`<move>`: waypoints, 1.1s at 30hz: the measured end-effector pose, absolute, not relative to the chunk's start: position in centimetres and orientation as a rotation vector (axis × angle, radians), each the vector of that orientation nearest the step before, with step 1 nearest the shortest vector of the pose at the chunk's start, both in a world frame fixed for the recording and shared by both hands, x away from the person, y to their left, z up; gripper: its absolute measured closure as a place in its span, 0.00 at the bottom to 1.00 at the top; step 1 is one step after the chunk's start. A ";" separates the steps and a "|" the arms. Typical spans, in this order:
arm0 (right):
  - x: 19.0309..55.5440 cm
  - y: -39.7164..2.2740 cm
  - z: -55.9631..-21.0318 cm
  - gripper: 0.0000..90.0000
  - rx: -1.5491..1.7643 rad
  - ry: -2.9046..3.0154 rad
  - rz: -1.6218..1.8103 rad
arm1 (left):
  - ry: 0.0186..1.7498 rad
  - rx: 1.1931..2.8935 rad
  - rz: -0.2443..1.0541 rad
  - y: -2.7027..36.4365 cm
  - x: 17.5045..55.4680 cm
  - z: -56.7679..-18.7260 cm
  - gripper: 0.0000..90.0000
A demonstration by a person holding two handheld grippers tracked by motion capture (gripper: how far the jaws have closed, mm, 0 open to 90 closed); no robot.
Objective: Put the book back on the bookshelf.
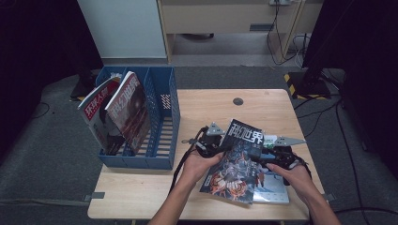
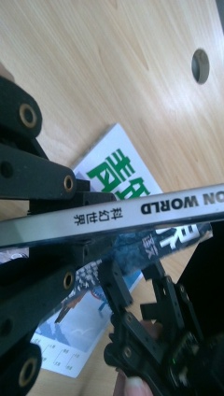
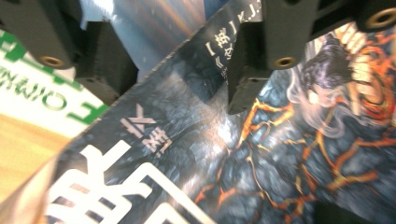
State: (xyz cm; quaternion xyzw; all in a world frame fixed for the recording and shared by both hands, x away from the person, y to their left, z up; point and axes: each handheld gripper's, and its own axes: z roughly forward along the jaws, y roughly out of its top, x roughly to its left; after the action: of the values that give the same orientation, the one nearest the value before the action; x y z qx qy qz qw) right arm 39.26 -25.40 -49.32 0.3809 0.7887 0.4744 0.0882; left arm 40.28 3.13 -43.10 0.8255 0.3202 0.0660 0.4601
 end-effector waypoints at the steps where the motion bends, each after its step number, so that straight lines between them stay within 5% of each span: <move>1: 39.3 -25.4 -49.0 0.52 1.122 2.341 1.420 | 0.791 2.029 0.167 3.2 40.3 -43.0 0.90; 17: 40.1 -25.4 -45.4 0.75 1.041 2.386 1.404 | 0.757 2.013 0.213 4.1 40.5 -41.8 0.91; 33: 41.4 -25.4 -39.4 0.83 0.936 2.339 1.302 | 0.683 1.907 0.314 4.2 41.0 -39.1 0.91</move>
State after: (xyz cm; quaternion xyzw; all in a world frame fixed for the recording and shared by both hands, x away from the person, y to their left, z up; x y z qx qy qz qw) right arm 41.44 -25.38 -39.41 0.3263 0.8152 0.4538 0.1521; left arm 41.01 4.19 -39.12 0.7951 0.2846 0.1311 0.5193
